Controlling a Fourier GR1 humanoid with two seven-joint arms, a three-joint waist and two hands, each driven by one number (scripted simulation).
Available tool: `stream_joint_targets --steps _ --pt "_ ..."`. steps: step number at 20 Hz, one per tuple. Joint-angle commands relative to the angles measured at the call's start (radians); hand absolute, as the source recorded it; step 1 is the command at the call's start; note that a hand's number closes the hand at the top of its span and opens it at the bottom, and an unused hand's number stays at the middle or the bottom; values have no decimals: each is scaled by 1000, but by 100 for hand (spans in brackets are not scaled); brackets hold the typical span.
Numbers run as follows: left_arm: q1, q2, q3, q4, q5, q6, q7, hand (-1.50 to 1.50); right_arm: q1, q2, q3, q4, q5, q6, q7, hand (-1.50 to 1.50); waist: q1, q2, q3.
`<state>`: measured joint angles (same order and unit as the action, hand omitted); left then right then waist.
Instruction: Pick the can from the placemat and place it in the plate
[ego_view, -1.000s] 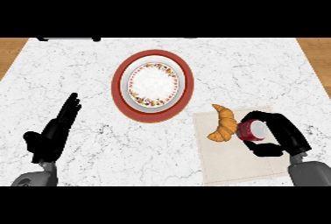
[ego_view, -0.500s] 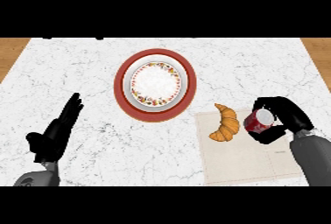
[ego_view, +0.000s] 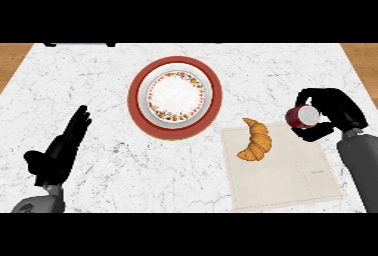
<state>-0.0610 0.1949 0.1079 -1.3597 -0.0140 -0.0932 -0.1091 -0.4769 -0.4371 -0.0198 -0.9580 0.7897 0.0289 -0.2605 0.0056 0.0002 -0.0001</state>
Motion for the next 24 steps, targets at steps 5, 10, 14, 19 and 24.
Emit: stream_joint_targets --steps 5,10,14,19,24 --pt "-4 -26 -4 30 -21 22 -19 0 92 -3 -32 -380 -66 53 67 150 -19 -5 -1" --pt "-24 5 23 43 12 -20 4 0 40 32 -70 -492 -94 18 109 150 -15 -3 0" --pt "16 -34 -19 6 -31 13 -14 0 -11 103 0 -616 -74 85 247 150 -7 -3 0" --pt "32 -11 -3 -94 -16 -2 55 0 -82 141 13 -572 -59 109 282 150 1 -1 0" --pt "-15 7 30 41 0 -37 -22 0 -220 232 76 -483 -27 128 358 150 1 0 0"
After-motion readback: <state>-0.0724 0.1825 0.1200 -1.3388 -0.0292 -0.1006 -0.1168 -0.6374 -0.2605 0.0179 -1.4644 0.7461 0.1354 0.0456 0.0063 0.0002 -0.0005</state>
